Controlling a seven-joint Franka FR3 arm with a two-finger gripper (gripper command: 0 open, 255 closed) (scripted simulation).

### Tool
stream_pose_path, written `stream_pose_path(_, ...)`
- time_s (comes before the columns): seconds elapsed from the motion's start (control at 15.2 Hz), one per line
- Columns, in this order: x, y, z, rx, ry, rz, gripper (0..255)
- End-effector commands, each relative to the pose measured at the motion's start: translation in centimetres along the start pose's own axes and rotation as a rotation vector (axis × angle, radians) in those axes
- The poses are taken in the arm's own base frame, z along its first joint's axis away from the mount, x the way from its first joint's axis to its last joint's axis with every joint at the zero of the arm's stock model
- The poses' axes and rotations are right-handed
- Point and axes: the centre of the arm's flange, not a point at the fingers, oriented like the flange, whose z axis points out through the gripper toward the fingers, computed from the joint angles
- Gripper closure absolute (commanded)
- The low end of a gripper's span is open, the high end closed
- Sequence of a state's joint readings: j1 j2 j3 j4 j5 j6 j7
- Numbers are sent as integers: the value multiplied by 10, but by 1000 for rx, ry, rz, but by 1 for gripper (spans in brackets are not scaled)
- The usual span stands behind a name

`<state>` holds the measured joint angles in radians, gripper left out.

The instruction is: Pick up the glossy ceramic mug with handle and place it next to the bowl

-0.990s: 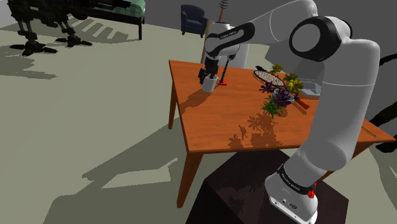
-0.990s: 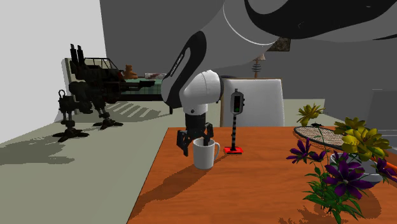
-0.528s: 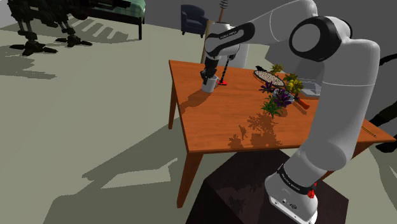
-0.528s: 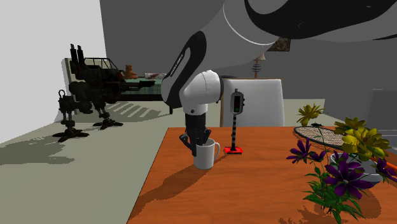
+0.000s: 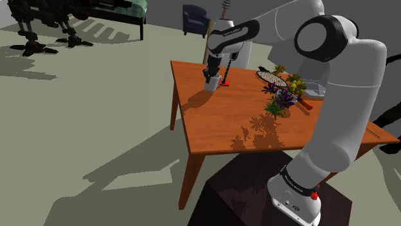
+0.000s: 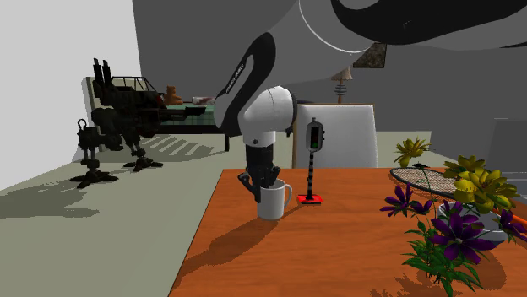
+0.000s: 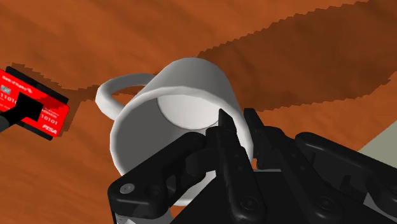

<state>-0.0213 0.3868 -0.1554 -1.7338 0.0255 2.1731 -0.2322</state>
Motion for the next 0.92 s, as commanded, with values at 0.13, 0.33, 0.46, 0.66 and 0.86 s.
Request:
stream_pose_path(0.13, 2, 1, -22, 0, 0, 0, 255)
stream_pose_path(0.33, 2, 2, -37, 0, 0, 0, 255)
stream_pose_path(0.46, 3, 3, -48, 0, 0, 0, 255)
stream_pose_path(0.66, 4, 3, -64, 0, 0, 0, 255)
stream_pose_path(0.86, 4, 4, -79, 0, 0, 0, 255)
